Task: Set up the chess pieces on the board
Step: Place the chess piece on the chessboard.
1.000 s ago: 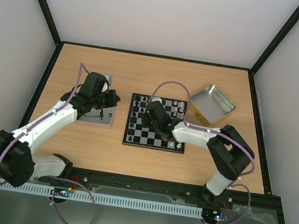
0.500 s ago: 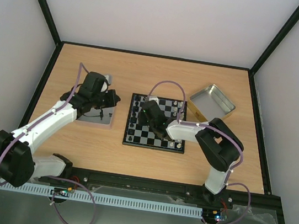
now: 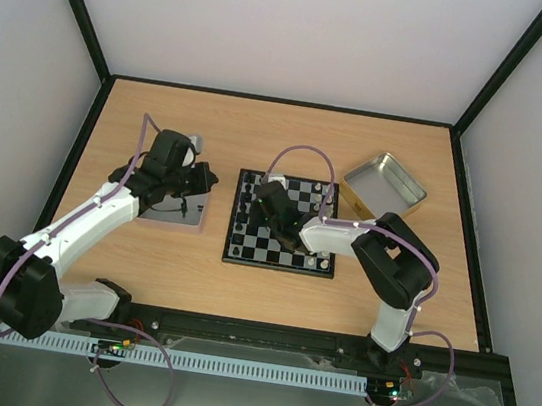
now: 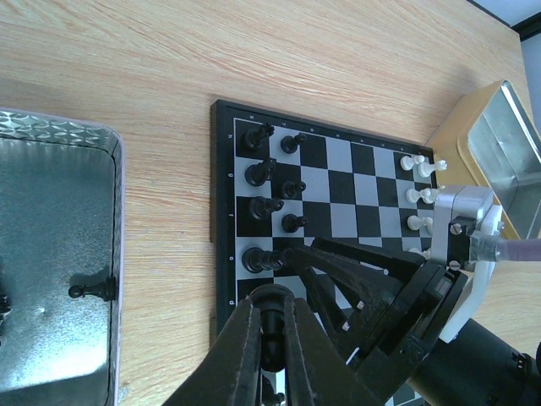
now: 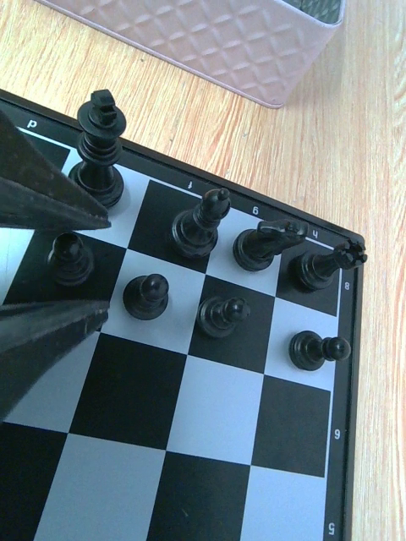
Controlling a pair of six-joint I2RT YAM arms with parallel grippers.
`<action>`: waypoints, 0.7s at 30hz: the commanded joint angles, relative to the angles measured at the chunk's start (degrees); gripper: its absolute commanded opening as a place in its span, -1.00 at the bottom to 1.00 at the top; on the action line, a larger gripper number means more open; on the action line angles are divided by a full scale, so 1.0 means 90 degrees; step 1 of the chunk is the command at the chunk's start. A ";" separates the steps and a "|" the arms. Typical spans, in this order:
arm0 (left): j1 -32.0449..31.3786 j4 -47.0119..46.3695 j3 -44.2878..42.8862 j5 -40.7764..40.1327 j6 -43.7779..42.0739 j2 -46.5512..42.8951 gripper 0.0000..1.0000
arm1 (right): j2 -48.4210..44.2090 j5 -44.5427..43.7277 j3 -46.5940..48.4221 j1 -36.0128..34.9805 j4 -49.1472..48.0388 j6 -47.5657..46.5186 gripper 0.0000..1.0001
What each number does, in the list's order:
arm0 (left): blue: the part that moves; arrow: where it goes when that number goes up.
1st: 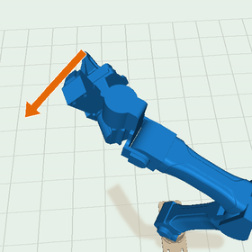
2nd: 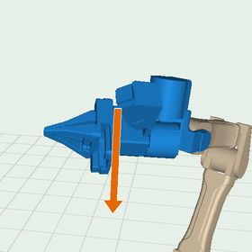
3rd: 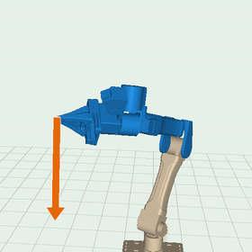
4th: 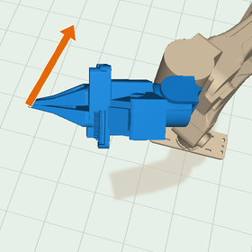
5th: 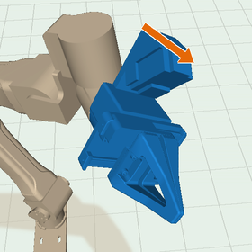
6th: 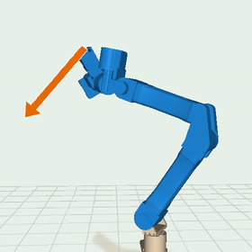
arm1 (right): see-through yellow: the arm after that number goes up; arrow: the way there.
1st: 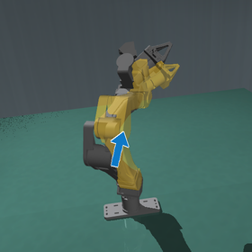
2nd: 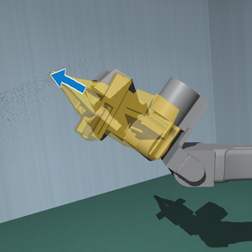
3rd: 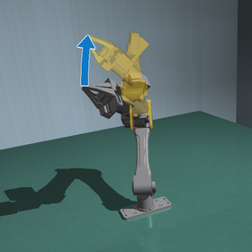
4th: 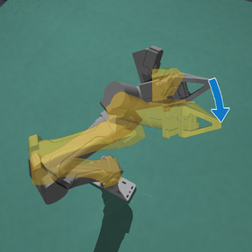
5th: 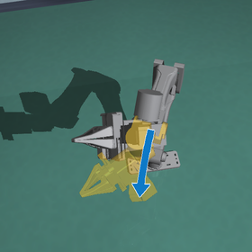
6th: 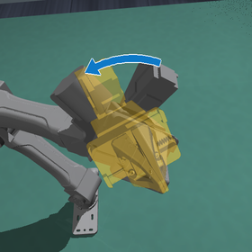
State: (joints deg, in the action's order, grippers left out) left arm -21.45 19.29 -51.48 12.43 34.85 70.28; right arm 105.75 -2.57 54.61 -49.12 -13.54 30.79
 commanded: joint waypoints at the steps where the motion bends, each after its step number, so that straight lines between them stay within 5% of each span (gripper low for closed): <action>1: 0.0042 0.0129 -0.0032 0.0094 -0.0105 0.0029 -0.92 | -0.0167 -0.0105 0.0158 -0.0039 0.0085 0.0043 -0.49; 10: 0.0003 0.0174 -0.0110 0.0363 -0.0258 -0.0001 -0.91 | -0.0762 -0.0271 0.0141 -0.0034 0.0469 0.0337 -0.46; 21: -0.1414 0.1593 -0.1441 0.0061 -0.1093 0.1098 -0.87 | -0.2315 -0.1680 -0.0566 0.0432 0.1510 0.2337 -0.27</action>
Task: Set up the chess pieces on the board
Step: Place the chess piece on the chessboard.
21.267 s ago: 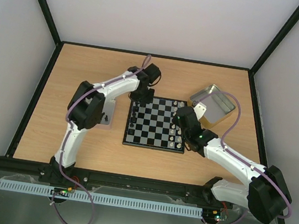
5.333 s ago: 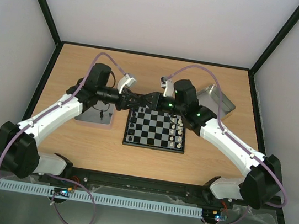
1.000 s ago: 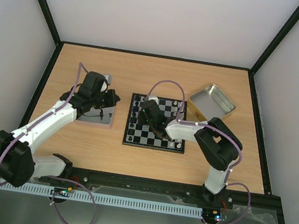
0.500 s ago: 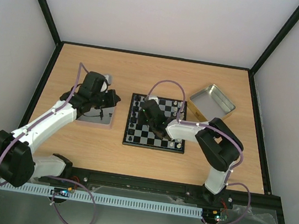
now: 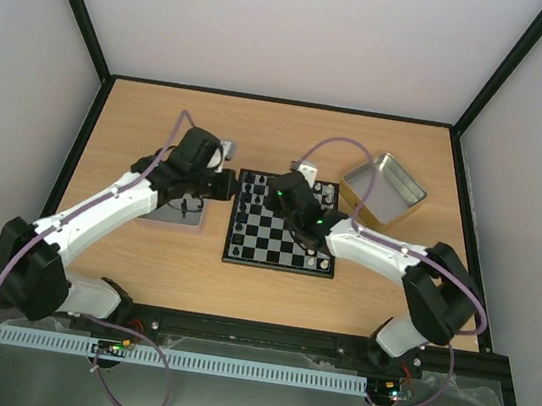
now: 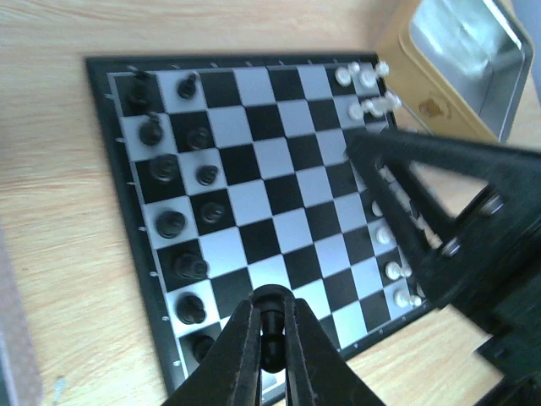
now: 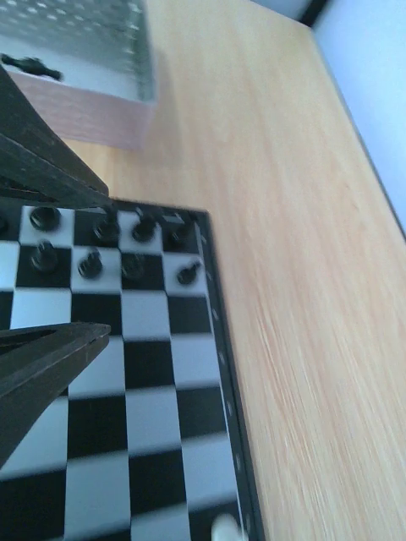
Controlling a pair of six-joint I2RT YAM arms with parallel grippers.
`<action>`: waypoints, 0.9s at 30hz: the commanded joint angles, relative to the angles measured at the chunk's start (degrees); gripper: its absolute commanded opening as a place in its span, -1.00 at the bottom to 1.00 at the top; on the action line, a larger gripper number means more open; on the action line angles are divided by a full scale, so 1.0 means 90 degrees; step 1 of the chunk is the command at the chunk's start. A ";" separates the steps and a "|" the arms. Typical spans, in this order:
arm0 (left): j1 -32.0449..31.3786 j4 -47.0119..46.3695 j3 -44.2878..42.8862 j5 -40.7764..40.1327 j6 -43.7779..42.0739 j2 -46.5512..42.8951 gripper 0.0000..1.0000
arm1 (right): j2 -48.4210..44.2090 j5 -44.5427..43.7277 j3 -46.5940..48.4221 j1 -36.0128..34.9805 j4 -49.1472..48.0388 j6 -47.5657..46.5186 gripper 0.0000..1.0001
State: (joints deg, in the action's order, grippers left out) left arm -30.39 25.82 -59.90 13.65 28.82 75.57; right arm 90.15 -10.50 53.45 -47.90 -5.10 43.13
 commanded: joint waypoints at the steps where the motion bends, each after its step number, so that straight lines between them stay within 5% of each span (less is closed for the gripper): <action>1: -0.0539 0.1063 -0.0705 -0.0107 -0.0496 0.0720 -0.87 | -0.0743 -0.0868 -0.0578 0.0368 0.0608 0.1082 -0.27; 14: -0.1430 0.2827 -0.2784 -0.1215 -0.0763 0.3411 -0.80 | -0.2135 -0.1356 -0.1628 0.0688 0.0722 0.1239 -0.19; 27: -0.1525 0.3041 -0.3154 -0.1780 -0.0638 0.4365 -0.77 | -0.1999 -0.0958 -0.1754 0.0742 0.0560 0.1208 -0.18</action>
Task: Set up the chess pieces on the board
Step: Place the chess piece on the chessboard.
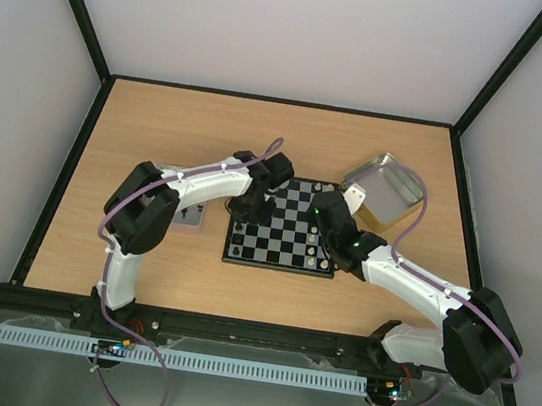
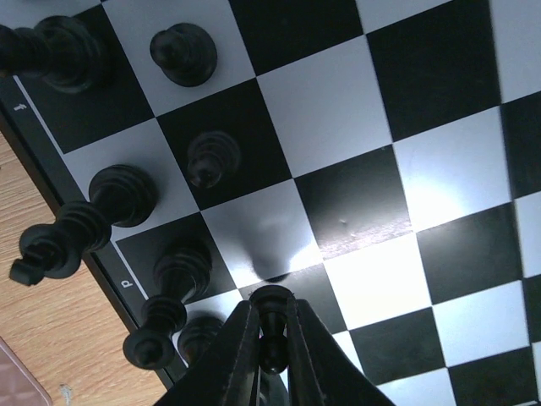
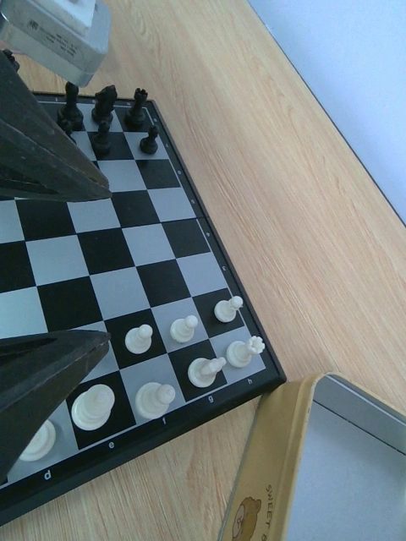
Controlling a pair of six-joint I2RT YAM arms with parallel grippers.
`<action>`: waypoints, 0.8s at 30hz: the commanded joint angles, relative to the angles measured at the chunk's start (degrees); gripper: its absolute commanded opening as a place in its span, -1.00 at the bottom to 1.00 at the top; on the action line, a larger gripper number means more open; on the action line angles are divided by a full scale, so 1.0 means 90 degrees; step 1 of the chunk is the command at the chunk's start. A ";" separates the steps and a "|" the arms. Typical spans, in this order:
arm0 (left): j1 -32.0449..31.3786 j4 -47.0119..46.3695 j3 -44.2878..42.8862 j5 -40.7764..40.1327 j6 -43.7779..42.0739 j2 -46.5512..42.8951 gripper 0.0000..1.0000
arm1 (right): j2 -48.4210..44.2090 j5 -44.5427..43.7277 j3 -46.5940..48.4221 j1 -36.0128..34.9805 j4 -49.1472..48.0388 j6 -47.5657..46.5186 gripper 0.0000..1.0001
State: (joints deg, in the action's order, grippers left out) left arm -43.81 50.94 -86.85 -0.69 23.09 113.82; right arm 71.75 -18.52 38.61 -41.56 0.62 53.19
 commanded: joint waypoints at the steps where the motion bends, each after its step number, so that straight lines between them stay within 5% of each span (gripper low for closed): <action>1: -0.0028 0.0246 -0.0177 -0.0210 -0.0013 0.0151 -0.76 | 0.0045 -0.0051 -0.0106 0.0036 -0.0086 0.0095 -0.18; 24: 0.0085 -0.0129 -0.0353 -0.0303 -0.0105 0.0608 -0.68 | 0.0104 0.0089 -0.0091 0.0030 -0.0044 0.0162 -0.18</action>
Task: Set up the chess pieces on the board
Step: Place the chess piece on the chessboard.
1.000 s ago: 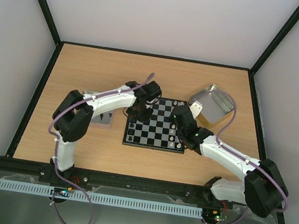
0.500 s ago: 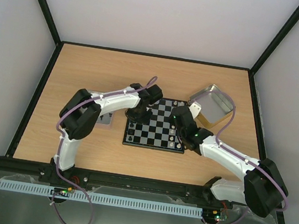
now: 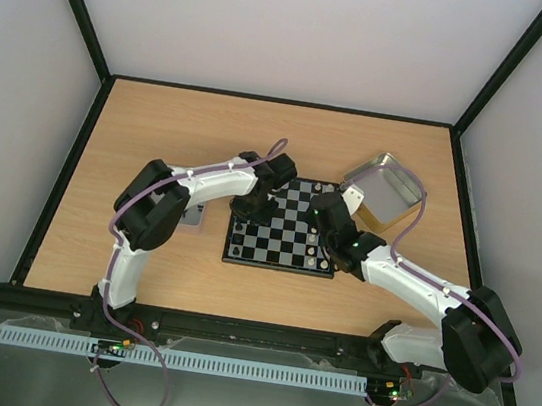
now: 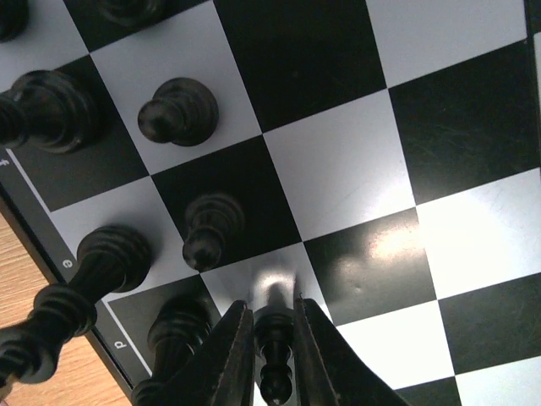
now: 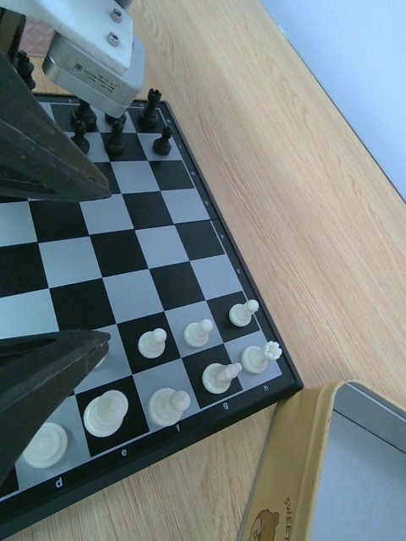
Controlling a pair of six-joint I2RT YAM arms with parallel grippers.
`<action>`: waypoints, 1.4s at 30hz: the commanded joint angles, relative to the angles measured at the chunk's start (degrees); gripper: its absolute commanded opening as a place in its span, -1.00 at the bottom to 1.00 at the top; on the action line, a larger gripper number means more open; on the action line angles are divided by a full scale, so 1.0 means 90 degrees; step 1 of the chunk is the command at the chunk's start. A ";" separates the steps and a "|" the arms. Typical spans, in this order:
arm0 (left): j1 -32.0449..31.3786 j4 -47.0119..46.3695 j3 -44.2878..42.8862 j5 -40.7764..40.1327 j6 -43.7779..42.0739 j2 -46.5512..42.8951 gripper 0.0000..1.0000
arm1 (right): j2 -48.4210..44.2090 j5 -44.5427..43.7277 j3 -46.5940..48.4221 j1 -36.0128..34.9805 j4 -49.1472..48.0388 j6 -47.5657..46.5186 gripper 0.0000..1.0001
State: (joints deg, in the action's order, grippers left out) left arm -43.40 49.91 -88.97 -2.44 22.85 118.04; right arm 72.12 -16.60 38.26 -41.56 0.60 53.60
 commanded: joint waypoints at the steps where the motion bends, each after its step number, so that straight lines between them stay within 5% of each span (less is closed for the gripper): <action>1: 0.0047 -0.0041 -0.0121 -0.0118 -0.0083 0.0144 -0.69 | 0.0063 -0.0128 -0.0056 0.0033 -0.0033 0.0113 -0.18; 6: 0.0078 -0.0076 -0.0123 -0.0156 -0.0081 0.0145 -0.87 | 0.0064 -0.0130 -0.0054 0.0030 -0.0014 0.0128 -0.18; 17: 0.0076 -0.0179 -0.0119 -0.0243 -0.0083 0.0038 -0.86 | 0.0063 -0.0104 -0.0054 0.0035 -0.0024 0.0128 -0.18; 34: 0.0186 -0.0221 -0.0110 -0.0304 0.0191 -0.1066 -0.36 | -0.0029 -0.0024 -0.0037 0.0035 -0.0019 0.0147 -0.18; 42: 0.1192 -0.1009 0.1517 -0.0586 0.0926 -0.2790 -0.18 | -0.0002 0.0103 -0.0039 0.0035 -0.0065 0.0147 -0.17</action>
State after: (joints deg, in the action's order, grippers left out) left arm -37.95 43.38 -82.39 -5.41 26.76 99.20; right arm 72.12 -15.11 38.26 -41.56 0.60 54.28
